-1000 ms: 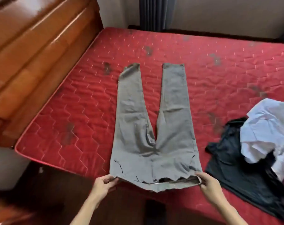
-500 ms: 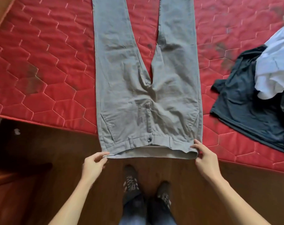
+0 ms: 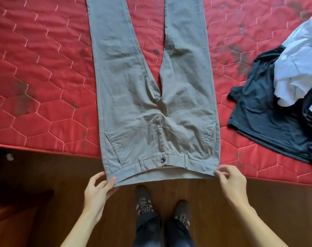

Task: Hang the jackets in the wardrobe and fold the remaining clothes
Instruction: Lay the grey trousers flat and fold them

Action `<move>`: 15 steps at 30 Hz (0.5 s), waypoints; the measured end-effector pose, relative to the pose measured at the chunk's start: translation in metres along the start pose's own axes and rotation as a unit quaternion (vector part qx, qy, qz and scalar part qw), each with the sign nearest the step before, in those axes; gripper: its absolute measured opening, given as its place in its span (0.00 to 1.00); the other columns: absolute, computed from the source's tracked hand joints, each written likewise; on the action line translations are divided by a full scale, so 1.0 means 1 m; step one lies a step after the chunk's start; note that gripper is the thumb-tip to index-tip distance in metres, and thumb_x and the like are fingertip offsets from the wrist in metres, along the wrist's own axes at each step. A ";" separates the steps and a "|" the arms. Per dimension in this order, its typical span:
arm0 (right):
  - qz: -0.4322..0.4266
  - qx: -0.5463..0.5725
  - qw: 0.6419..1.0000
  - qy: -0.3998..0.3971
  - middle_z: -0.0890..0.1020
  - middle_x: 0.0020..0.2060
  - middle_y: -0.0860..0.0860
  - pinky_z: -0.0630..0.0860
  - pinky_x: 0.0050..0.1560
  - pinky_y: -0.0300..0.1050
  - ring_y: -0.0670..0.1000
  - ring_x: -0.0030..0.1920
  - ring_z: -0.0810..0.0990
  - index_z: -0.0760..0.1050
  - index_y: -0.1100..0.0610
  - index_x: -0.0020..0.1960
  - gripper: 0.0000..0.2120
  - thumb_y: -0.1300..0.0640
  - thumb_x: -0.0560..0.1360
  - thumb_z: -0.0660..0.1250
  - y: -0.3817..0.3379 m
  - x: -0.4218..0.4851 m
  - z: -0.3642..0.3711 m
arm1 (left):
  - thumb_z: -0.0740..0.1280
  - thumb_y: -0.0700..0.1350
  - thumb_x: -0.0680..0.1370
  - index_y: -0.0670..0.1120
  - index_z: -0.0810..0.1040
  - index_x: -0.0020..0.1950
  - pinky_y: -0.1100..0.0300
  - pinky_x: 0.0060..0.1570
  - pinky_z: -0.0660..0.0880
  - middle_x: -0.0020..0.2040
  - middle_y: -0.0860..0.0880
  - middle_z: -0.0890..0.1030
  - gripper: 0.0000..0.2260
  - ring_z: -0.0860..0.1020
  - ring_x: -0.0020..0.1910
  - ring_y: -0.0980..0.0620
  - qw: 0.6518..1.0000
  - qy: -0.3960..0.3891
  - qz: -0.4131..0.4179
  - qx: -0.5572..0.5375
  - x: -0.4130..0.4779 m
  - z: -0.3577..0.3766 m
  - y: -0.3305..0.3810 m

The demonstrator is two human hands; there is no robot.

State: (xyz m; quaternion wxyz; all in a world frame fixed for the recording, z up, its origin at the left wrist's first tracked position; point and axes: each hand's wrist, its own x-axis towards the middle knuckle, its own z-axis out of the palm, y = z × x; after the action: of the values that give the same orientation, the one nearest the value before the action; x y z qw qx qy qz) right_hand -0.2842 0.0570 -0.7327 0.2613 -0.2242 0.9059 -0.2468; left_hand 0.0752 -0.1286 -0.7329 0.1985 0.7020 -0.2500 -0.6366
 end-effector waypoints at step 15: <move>0.207 0.036 0.969 -0.127 0.87 0.40 0.51 0.80 0.53 0.54 0.55 0.47 0.85 0.85 0.54 0.44 0.10 0.47 0.74 0.72 0.008 -0.001 0.014 | 0.76 0.35 0.72 0.40 0.79 0.57 0.53 0.56 0.81 0.50 0.43 0.84 0.15 0.83 0.51 0.45 0.987 0.038 -0.059 0.147 0.015 -0.022 0.001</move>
State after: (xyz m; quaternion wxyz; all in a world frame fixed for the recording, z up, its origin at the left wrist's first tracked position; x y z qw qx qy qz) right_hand -0.2774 0.0591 -0.7469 0.4278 -0.0520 0.8823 -0.1891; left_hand 0.0984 -0.1391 -0.7415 0.0645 0.7605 -0.2912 -0.5768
